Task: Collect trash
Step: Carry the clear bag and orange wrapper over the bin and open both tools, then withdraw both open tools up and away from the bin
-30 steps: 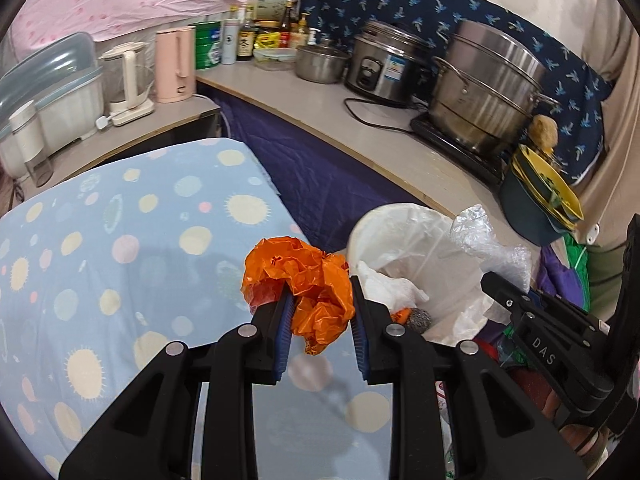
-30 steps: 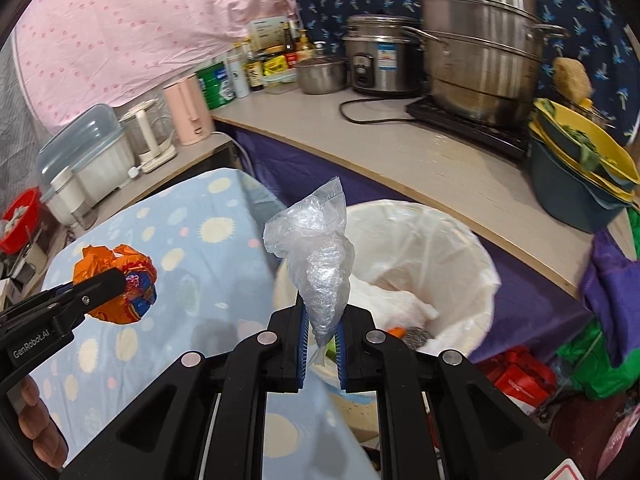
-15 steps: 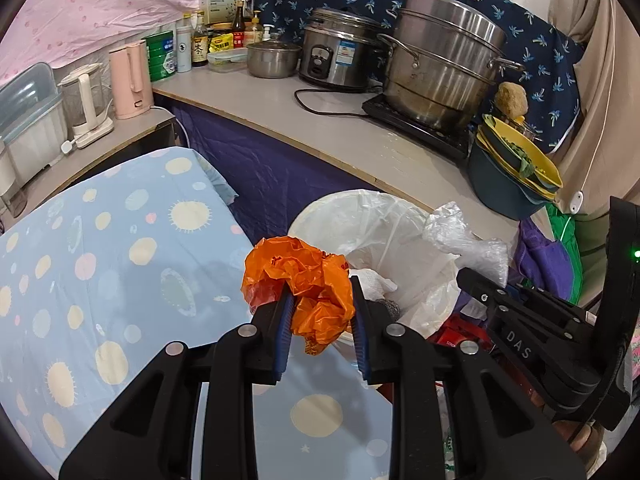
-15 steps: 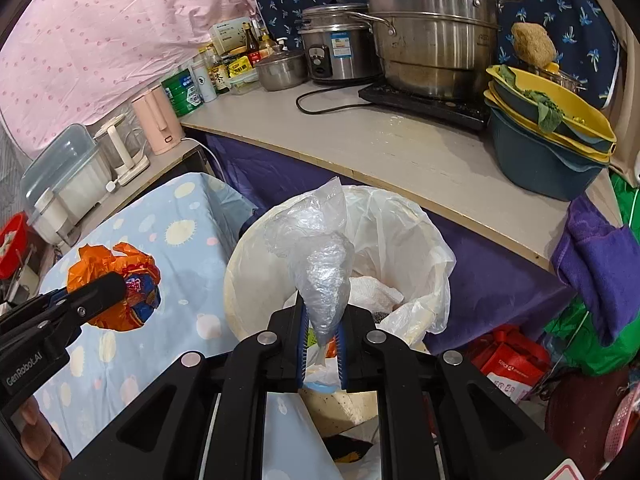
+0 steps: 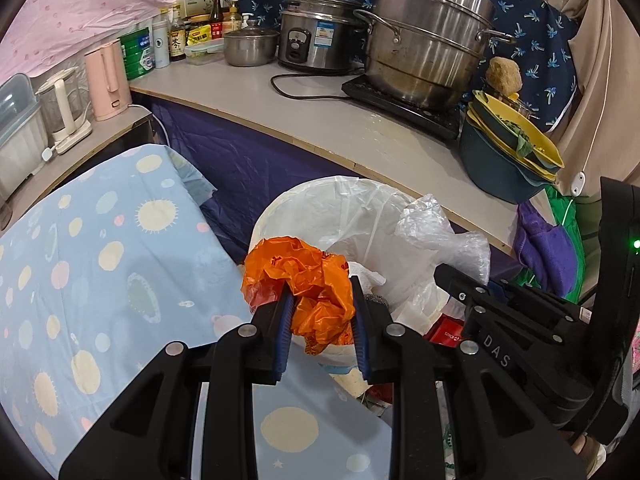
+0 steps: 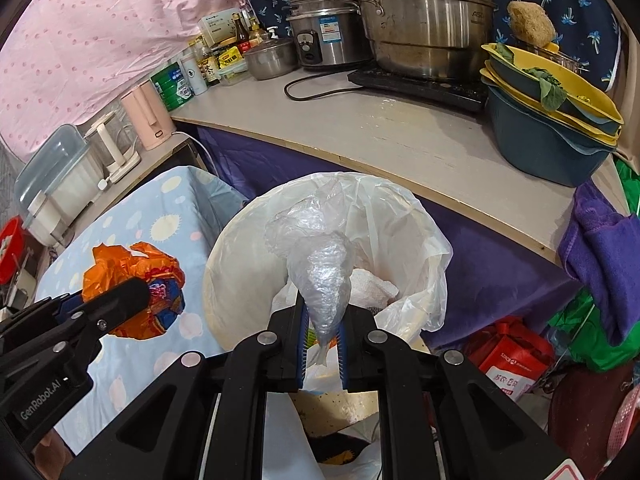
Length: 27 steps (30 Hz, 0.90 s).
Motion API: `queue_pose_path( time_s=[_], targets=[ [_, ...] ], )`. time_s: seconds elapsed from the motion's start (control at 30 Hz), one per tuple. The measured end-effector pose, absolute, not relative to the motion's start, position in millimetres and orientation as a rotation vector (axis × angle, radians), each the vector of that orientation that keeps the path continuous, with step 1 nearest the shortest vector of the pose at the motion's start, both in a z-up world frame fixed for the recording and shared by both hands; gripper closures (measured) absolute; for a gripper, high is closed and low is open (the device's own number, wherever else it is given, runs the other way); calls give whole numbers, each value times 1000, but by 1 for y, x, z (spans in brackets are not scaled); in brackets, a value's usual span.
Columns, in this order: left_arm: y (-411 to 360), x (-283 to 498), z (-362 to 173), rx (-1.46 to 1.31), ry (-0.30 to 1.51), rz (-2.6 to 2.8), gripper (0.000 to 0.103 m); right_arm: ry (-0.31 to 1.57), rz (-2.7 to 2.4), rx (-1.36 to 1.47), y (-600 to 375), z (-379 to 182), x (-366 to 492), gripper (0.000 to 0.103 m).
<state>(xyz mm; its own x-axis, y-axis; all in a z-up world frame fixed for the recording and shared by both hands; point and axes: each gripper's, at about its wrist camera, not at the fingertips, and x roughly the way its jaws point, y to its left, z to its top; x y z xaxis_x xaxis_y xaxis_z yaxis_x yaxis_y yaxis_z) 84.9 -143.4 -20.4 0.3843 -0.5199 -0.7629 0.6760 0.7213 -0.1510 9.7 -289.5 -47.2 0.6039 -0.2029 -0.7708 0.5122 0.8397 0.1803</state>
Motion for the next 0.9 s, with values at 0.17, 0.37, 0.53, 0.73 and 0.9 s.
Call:
queue_pose_path(
  time_s=[0.17, 0.37, 0.53, 0.73, 0.9],
  targets=[
    [-155, 93, -25, 195, 905, -765, 78, 824, -428, 410, -298, -48, 19, 91],
    [-166, 100, -34, 206, 924, -764, 78, 829, -426, 414, -304, -52, 28, 90],
    [-173, 105, -40, 204, 933, -767, 75, 809, -449, 421, -308, -53, 30, 73],
    [-176, 111, -40, 193, 922, -739, 60, 771, -481, 437, -316, -47, 26, 51],
    [-177, 115, -40, 191, 922, -728, 60, 754, -488, 426, -316, -39, 25, 48]
  ],
)
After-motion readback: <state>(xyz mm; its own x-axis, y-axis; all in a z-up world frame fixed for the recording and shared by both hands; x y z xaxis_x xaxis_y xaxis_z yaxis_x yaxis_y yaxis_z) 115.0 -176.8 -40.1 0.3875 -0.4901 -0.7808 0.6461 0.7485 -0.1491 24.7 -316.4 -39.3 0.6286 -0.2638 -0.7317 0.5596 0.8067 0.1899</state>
